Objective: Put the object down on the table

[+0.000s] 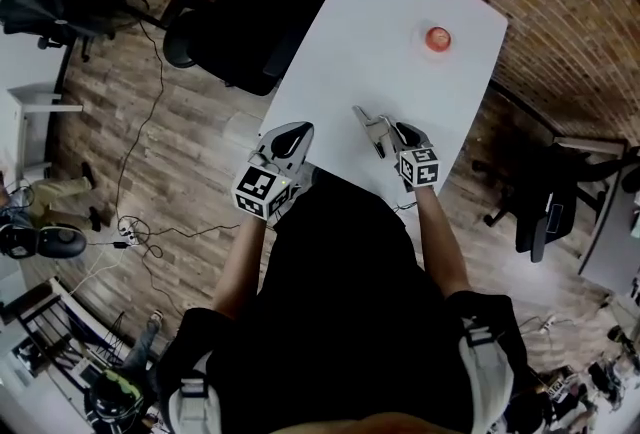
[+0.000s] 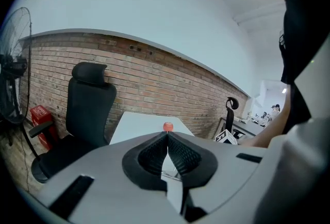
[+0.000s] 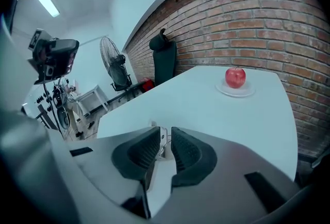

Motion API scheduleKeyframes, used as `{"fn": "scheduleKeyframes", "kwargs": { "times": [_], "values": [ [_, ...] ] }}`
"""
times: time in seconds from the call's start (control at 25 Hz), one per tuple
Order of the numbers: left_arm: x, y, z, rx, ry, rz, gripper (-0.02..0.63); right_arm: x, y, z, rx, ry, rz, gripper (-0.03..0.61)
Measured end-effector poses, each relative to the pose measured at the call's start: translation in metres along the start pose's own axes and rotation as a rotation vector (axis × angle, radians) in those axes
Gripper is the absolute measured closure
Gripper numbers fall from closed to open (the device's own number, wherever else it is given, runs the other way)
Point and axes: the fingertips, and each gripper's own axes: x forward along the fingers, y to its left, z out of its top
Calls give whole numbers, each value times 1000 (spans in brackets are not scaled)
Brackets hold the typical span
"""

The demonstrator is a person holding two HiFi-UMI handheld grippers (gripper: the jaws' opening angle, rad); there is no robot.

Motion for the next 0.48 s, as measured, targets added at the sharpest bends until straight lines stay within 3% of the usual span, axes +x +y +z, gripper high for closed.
{"fn": "scheduleKeyframes", "kwargs": {
  "times": [0.2, 0.48],
  "values": [
    [9, 0, 6, 17, -4, -43, 594, -20, 9, 16, -28, -49, 2, 580],
    [7, 7, 2, 31, 21, -99, 594, -40, 29, 32, -51, -77, -38, 580]
  ]
}}
